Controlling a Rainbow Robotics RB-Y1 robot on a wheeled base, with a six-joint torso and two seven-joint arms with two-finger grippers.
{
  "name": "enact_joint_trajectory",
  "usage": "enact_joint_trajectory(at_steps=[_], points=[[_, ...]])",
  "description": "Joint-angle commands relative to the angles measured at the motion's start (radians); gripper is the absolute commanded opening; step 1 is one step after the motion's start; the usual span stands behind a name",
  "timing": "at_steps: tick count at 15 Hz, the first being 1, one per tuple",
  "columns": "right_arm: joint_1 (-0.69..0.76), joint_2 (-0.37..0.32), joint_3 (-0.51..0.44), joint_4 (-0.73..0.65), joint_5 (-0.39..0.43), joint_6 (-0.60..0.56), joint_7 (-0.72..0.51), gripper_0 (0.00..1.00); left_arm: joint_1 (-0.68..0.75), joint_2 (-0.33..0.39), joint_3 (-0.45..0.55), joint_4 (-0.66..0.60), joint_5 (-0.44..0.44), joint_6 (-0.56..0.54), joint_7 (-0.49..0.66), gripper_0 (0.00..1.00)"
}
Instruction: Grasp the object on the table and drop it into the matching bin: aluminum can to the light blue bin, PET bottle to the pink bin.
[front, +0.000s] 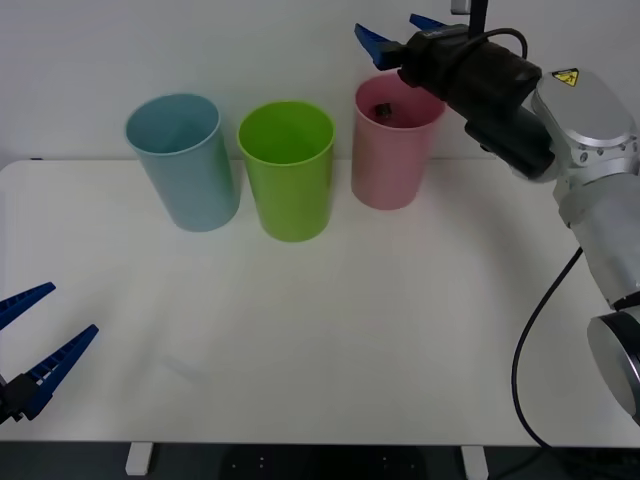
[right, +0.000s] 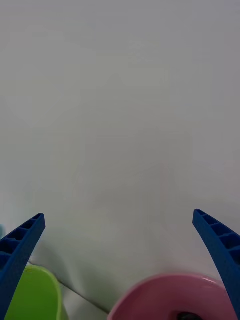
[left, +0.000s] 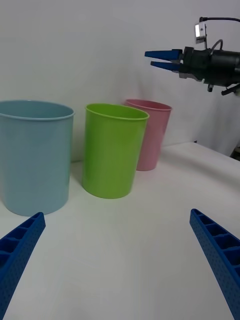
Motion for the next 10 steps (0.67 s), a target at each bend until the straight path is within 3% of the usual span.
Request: enact_joint_trajectory(at_steps=[1,10], points=[[0.038,-0.054,0.0,-0.026,-0.061,-0.093,0.016,1.0,0.0,0.0,0.0,0.0,0.0,0.0,0.0,1.0],[0.451,-0.178,-0.014,-0.489,-0.147,-0.096,0.022,1.0,0.0,0.0,0.0,0.0,0.0,0.0,0.0,1.0]])
